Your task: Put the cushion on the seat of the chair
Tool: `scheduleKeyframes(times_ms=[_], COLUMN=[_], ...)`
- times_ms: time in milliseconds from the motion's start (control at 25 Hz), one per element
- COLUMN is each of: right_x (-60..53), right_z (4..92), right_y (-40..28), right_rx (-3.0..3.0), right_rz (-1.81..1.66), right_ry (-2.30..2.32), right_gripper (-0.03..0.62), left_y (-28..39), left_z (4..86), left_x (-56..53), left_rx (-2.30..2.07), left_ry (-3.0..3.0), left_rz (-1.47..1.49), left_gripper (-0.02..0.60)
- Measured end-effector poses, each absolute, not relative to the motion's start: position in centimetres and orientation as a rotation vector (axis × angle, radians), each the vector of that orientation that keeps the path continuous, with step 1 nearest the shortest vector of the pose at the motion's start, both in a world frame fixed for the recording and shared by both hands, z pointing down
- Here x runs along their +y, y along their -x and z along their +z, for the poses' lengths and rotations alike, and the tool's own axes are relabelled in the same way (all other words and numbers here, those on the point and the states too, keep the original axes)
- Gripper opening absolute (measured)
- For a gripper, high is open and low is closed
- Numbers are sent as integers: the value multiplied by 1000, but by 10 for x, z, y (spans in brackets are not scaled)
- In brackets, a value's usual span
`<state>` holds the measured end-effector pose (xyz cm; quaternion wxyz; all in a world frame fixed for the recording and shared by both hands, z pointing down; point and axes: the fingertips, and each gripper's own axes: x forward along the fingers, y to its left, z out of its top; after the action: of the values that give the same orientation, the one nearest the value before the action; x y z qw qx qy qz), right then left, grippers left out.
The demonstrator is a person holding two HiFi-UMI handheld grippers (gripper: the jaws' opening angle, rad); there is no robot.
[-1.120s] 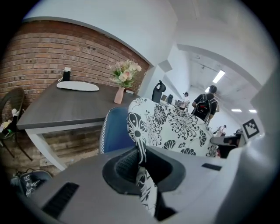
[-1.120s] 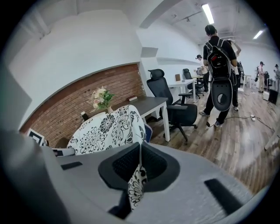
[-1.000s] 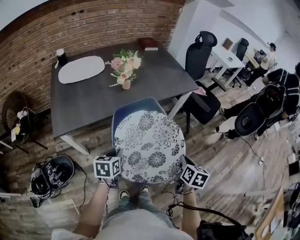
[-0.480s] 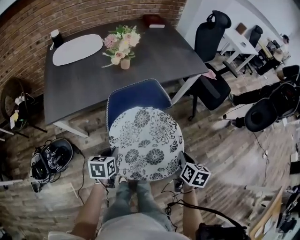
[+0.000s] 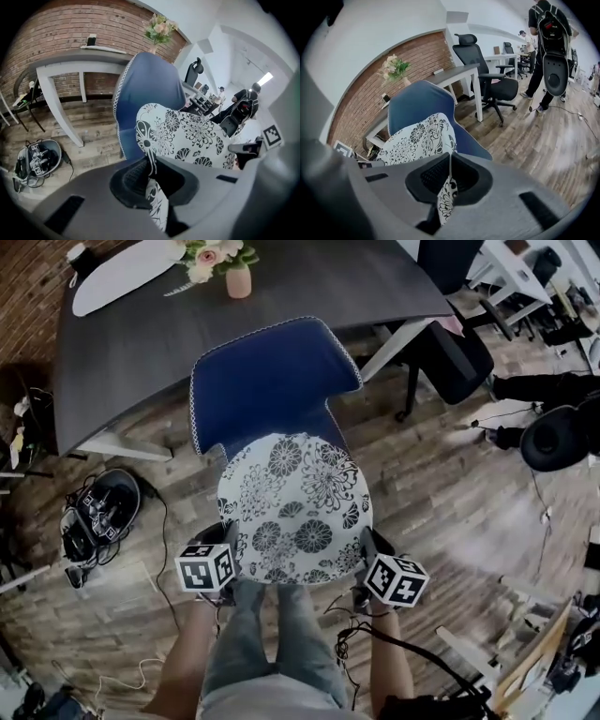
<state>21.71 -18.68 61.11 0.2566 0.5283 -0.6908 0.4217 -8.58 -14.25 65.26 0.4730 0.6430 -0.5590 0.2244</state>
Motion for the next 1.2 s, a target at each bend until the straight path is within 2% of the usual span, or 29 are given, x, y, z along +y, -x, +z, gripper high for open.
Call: scheduleKeyframes(times_ms=[320, 1200], right_x=[-203, -310], right_z=[649, 736], right_y=[-227, -211], right_rx=[-1852, -1858], right_rz=[1154, 953], right_ry=[-1390, -1215], right_gripper=[14, 14], left_y=[63, 75], left_z=[686, 773], left_x=[-148, -191], left_rx=[-1313, -1367], left_ry=[-1567, -1428], left_rz=[594, 596], left_gripper=[18, 20])
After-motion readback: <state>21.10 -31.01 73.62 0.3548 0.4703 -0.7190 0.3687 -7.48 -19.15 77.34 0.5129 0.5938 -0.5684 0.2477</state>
